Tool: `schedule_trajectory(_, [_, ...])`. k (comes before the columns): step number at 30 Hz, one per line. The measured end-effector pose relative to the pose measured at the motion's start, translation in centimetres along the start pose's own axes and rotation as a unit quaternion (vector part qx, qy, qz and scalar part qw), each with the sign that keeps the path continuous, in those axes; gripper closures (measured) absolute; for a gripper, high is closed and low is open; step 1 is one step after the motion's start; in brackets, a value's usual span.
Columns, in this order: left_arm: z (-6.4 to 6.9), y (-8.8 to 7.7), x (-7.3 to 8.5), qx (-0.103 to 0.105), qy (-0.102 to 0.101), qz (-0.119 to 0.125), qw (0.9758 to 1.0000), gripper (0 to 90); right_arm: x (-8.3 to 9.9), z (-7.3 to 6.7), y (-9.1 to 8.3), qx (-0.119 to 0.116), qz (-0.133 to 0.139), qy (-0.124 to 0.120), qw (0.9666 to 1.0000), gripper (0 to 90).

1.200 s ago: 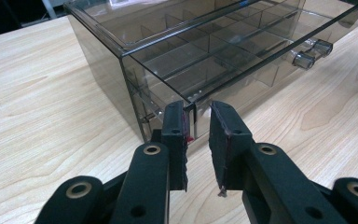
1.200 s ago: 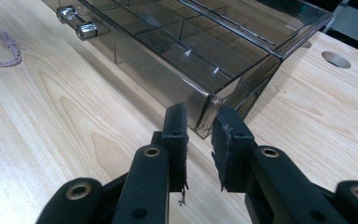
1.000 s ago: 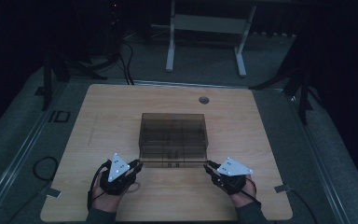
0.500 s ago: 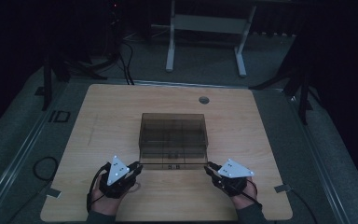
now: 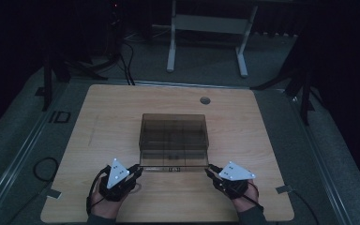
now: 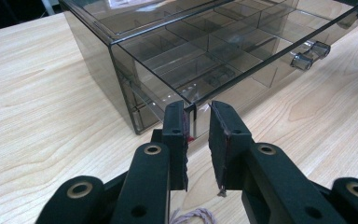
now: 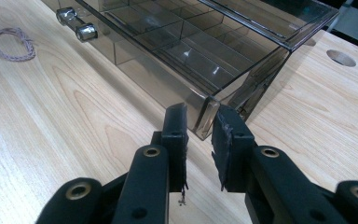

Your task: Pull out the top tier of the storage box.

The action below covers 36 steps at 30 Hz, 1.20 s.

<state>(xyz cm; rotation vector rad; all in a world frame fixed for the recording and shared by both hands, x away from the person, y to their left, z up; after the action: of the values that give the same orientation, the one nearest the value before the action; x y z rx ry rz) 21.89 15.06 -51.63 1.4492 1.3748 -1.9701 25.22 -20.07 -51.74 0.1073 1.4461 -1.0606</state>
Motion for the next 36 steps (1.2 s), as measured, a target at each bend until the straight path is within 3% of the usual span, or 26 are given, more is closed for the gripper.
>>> schedule_trajectory(18, [0.0, 0.1, 0.4, 0.005, 0.0, -0.013, 0.9999, 76.4, 0.6, -0.2, 0.1, -0.01, 0.001, 0.005, 0.9999, 74.6])
schedule_trajectory(23, [-0.1, 0.1, 0.3, 0.015, -0.006, -0.011, 0.9998, 71.1, 0.7, -0.2, 0.2, -0.015, 0.003, 0.007, 0.9999, 72.4])
schedule_trajectory(30, [-0.5, -0.3, 0.2, 0.023, -0.009, 0.003, 0.9997, 64.9, 0.8, -0.2, 0.4, -0.021, 0.001, 0.005, 0.9998, 64.0])
schedule_trajectory(36, [-1.2, -0.7, 0.2, 0.017, -0.015, 0.011, 0.9997, 62.4, 0.9, 0.1, 0.4, -0.023, 0.0, 0.007, 0.9997, 59.6])
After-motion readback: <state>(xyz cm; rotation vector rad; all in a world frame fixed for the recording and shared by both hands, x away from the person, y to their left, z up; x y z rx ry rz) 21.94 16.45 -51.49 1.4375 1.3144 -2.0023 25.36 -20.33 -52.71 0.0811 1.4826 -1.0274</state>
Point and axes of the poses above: each handheld gripper's, and its own axes: y roughly forward along the jaws, x roughly out of its underside, z roughly to its right, the point moved 1 cm from there along y, roughly forward along the jaws, and after that the axes turned 3 degrees about -y, right-handed, at the moved point
